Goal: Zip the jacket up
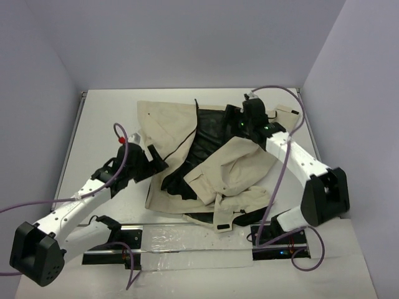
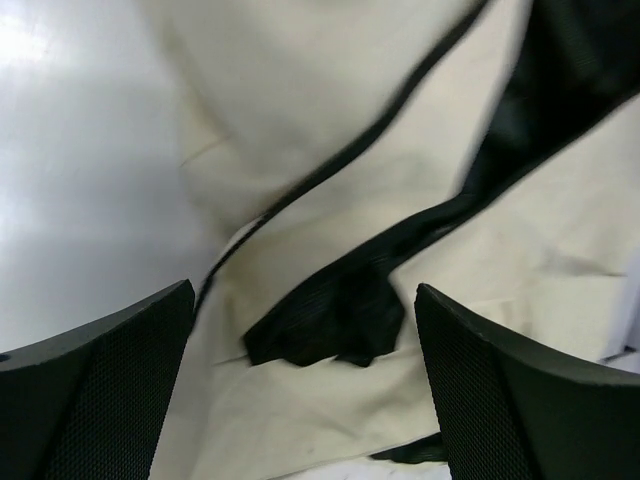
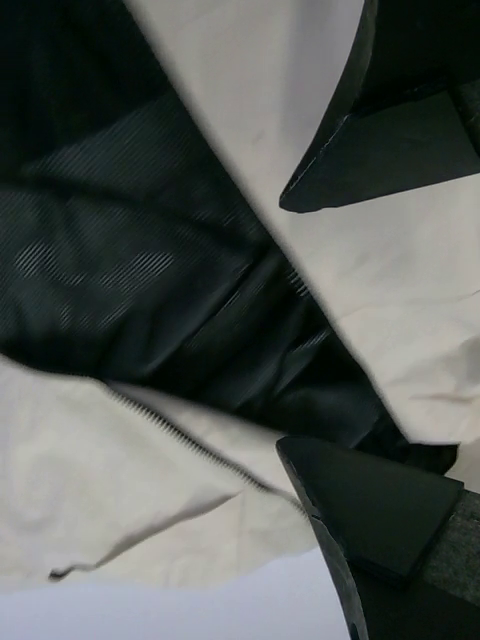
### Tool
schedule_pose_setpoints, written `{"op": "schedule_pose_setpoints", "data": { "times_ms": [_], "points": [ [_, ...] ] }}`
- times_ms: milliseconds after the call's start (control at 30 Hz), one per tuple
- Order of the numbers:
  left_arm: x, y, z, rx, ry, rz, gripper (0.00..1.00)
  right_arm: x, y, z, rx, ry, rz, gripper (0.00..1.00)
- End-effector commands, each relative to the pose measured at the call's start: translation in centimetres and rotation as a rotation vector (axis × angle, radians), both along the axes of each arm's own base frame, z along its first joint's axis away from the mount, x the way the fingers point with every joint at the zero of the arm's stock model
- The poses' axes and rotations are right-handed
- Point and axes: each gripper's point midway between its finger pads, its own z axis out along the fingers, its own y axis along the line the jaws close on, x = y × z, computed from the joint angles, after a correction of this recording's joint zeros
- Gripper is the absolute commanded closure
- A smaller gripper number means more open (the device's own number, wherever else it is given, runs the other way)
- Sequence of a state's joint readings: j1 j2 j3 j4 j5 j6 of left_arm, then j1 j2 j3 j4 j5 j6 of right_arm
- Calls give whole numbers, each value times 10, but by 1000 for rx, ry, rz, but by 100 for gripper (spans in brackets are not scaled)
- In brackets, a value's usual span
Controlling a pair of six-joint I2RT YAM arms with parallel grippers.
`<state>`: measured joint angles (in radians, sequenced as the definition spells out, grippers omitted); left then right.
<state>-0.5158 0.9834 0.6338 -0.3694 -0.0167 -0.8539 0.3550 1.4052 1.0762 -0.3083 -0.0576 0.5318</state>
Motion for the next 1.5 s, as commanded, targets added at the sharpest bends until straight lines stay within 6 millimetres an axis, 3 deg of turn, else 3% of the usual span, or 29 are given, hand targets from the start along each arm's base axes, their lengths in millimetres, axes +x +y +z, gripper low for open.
{"op": "schedule_pose_setpoints", "data": {
  "times_ms": [0, 133, 200, 267, 300, 333, 500, 633, 700, 767, 900, 967, 1033, 1067, 1200, 1267, 1367, 1433, 1467],
  "points": [
    [3, -4, -9, -32, -15, 41, 3, 35, 50, 27, 120, -12, 101, 0],
    [-4, 1, -34, 14, 18, 51, 5, 63, 75, 4, 186, 69, 104, 0],
    [-8, 3, -50, 38, 48, 71, 13, 84, 90, -2, 232, 99, 91, 0],
    [-14, 5, -61, 39, 80, 82, 50, 100, 100, -12, 240, 119, 71, 0],
    [-17, 5, -62, 34, 87, 89, 78, 106, 103, -18, 237, 131, 56, 0],
    [-19, 6, -62, 25, 89, 95, 98, 112, 106, -26, 237, 143, 46, 0],
    [-26, 9, -50, -22, 57, 125, 100, 121, 124, -52, 244, 183, 55, 1],
    [-29, 12, -45, -37, 33, 127, 100, 126, 142, -69, 243, 202, 100, 12],
    [-30, 12, -46, -32, 38, 119, 100, 124, 155, -74, 251, 202, 130, 29],
    [-31, 11, -49, -23, 49, 114, 100, 124, 163, -75, 262, 199, 144, 39],
    [-30, 9, -50, -22, 47, 105, 100, 127, 172, -75, 241, 195, 157, 46],
    [-29, 7, -48, -37, 39, 105, 100, 127, 175, -73, 237, 187, 152, 66],
    [-29, 7, -47, -42, 36, 109, 100, 126, 173, -66, 247, 168, 135, 93],
    [-29, 9, -47, -38, 36, 117, 100, 125, 169, -58, 253, 151, 120, 98],
    [-29, 11, -39, -54, 4, 121, 100, 109, 166, -5, 281, 61, 136, 100],
    [-30, 12, -31, -68, -18, 121, 100, 100, 164, 6, 268, 40, 152, 100],
    [-30, 18, -7, -73, -69, 131, 100, 68, 162, 22, 249, 1, 203, 100],
    [-30, 24, 7, -70, -97, 152, 90, 51, 165, 24, 241, -23, 233, 100],
    [-28, 30, 20, -61, -121, 176, 69, 37, 166, 20, 231, -17, 252, 100]
  ]
}}
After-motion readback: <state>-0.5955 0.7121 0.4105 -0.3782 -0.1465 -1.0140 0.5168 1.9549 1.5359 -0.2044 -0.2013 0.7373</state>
